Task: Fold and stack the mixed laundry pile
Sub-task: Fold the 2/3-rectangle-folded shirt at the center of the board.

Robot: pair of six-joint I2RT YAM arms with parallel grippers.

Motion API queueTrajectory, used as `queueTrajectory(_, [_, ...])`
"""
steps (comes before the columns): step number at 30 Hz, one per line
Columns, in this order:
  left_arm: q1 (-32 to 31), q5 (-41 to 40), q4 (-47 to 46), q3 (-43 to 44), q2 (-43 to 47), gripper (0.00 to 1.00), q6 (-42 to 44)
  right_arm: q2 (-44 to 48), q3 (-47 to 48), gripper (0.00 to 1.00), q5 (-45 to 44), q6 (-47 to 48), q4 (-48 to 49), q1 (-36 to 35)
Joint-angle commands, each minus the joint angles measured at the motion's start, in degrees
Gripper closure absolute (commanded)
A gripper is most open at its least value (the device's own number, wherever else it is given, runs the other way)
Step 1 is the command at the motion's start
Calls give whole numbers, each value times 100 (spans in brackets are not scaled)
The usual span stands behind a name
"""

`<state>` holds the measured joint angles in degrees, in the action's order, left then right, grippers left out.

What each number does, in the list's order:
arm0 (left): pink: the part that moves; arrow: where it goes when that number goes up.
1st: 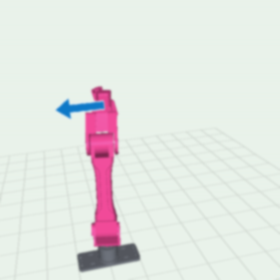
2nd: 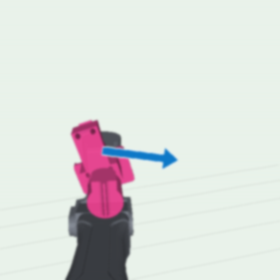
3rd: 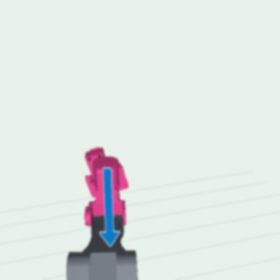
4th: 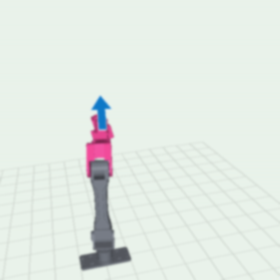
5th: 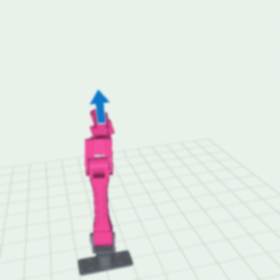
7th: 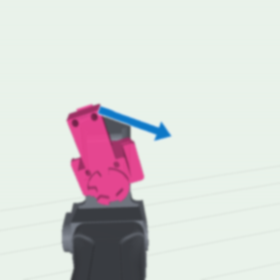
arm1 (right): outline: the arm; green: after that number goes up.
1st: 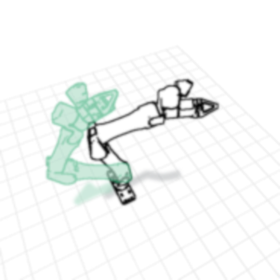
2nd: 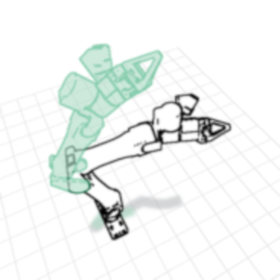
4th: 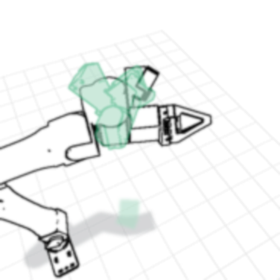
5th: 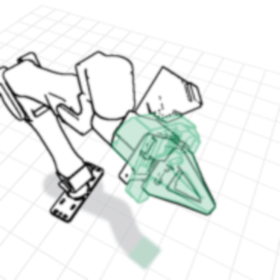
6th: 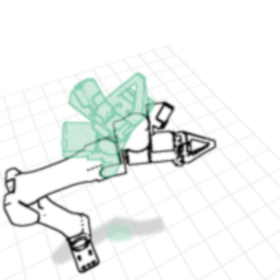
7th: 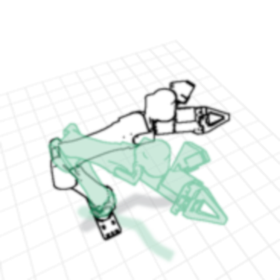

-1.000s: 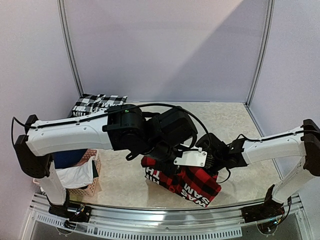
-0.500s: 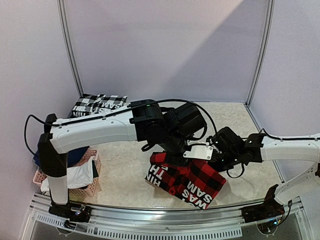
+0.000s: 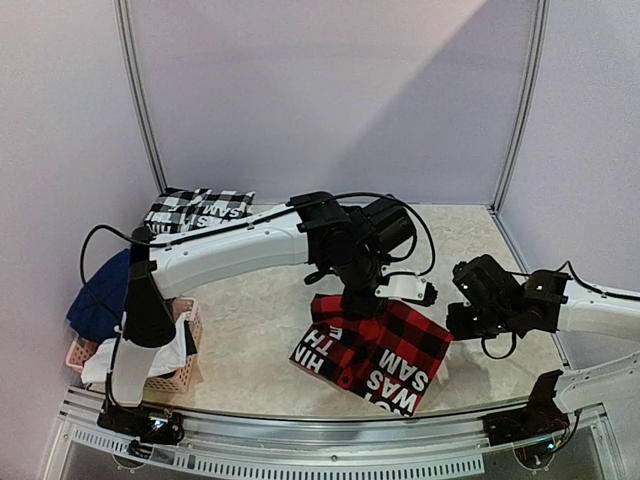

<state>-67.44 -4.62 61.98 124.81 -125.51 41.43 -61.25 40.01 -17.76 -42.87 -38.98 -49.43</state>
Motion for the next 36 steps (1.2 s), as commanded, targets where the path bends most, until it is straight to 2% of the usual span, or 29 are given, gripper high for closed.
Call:
queueTrajectory(1, [239, 302, 108, 392, -443, 100, 254, 219, -73, 87, -263, -141, -214, 25])
queueTrajectory(5, [370, 418, 110, 694, -827, 100, 319, 332, -55, 87, -369, -175, -325, 21])
queueTrajectory(11, [545, 664, -16, 949, -1271, 100, 371, 840, -15, 87, -970, -401, -739, 21])
queueTrajectory(17, [650, 629, -435, 960, -1457, 97, 307, 1299, -50, 87, -893, -376, -730, 21])
queueTrajectory(19, [689, 644, -695, 943, -1454, 83, 202, 1317, -37, 86, -760, -361, -615, 24])
queueTrajectory(20, [708, 644, -857, 919, -1434, 67, 122, 1310, -44, 87, -692, -340, -530, 21])
queueTrajectory(21, [726, 606, -1032, 863, -1395, 54, 48, 1296, -53, 86, -600, -317, -423, 26])
queueTrajectory(22, [736, 509, -1318, 736, -1333, 46, -28, 1265, -62, 86, -511, -279, -322, 25])
queueTrajectory(23, [740, 209, -1701, 565, -1223, 32, -150, 1239, -71, 86, -393, -241, -218, 26])
queueTrajectory(24, [749, -37, -2095, 339, -1099, 23, -266, 1190, -80, 87, -253, -213, -93, 24])
queueTrajectory(25, [756, -254, -2438, 142, -964, 20, -399, 1151, -93, 86, -126, -169, 23, 24])
queueTrajectory(30, [873, -347, -3214, -705, -103, 20, -1458, 1031, -173, 86, 554, -58, 736, 23])
queueTrajectory(36, [902, -391, -3316, -1643, 777, 44, -2713, 747, -242, 86, 1370, -3, 1448, 21])
